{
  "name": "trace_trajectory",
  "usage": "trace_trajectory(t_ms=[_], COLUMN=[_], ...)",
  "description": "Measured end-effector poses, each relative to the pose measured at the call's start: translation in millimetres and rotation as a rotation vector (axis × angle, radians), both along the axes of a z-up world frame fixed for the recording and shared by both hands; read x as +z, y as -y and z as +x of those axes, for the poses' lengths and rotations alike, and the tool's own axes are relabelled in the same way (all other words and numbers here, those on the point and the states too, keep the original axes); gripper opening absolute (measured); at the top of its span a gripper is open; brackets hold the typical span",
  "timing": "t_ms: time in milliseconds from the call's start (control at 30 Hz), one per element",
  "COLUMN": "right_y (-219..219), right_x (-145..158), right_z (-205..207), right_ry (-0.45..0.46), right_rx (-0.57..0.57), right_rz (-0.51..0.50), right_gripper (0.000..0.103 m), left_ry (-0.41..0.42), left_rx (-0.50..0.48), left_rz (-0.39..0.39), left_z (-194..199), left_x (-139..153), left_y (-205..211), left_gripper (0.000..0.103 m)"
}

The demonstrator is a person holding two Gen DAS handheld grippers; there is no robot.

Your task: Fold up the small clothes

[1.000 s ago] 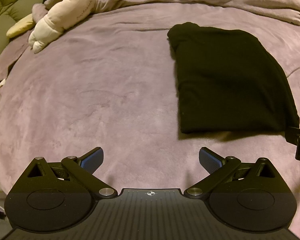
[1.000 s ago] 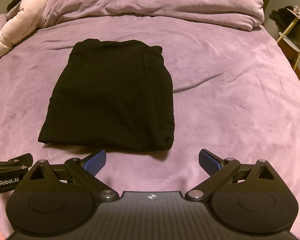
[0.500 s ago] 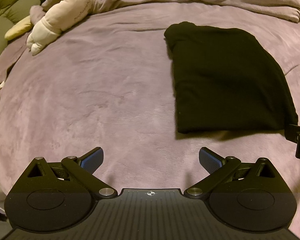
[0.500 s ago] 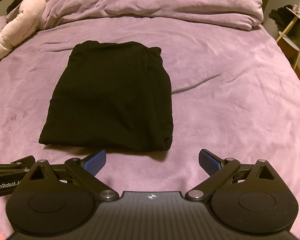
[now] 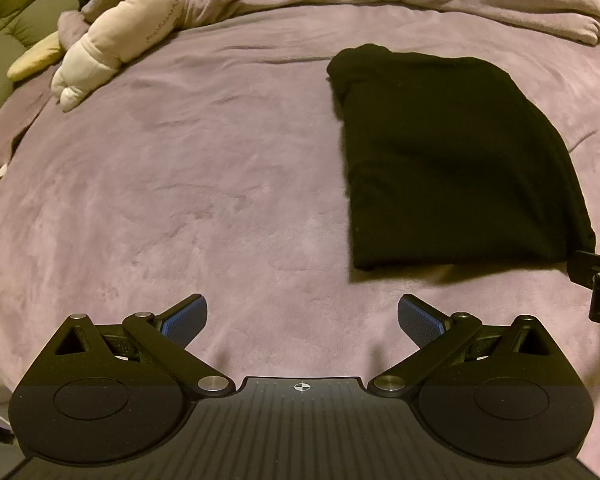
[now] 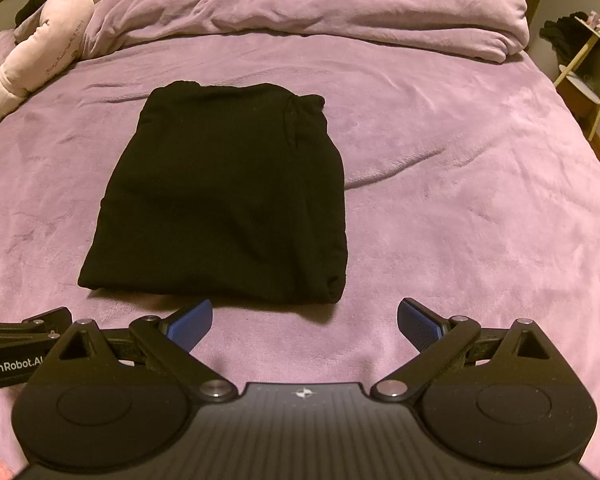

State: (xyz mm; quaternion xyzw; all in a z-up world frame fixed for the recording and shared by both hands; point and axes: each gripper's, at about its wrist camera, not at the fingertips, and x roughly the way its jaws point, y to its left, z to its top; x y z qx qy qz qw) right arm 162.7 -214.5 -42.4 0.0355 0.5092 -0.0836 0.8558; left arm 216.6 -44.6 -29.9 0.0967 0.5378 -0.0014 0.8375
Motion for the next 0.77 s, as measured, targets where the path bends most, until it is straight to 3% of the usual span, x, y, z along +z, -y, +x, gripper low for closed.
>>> trace_trajectory(t_ms=[767], right_y=[0.8], right_x=[-2.8], right_z=[2.2], right_ry=[-0.010], right_rx=[0.000], right_rz=[-0.002], right_gripper=[0.099], left_ry=[-0.010], left_rx=[-0.018], left_rz=[0.006], left_z=[-1.1], left_x=[-6.4], left_y=[0.9], left_gripper=[0.103])
